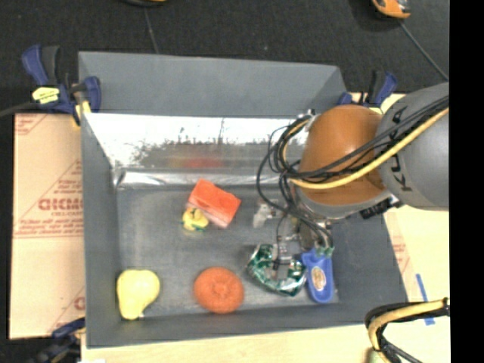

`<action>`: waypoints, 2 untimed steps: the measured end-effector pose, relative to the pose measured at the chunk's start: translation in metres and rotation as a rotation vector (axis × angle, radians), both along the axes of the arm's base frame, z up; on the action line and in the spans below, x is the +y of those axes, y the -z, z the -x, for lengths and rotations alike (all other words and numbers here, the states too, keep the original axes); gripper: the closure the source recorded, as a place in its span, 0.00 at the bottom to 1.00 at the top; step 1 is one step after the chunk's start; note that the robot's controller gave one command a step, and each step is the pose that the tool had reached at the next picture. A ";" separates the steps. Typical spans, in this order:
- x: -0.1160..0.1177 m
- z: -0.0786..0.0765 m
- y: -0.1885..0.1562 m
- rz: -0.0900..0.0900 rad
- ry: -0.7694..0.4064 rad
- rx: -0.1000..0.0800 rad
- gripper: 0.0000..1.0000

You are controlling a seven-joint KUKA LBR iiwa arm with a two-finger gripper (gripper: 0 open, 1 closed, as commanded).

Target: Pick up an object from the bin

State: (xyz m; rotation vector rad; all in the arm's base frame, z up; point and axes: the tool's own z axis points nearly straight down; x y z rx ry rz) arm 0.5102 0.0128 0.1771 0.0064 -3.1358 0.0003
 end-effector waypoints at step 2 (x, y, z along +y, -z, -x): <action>-0.033 0.006 0.066 -0.001 0.126 -0.010 0.00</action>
Offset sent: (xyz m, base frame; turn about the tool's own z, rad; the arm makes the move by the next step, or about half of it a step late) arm -0.0129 -0.0519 -0.1071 0.1986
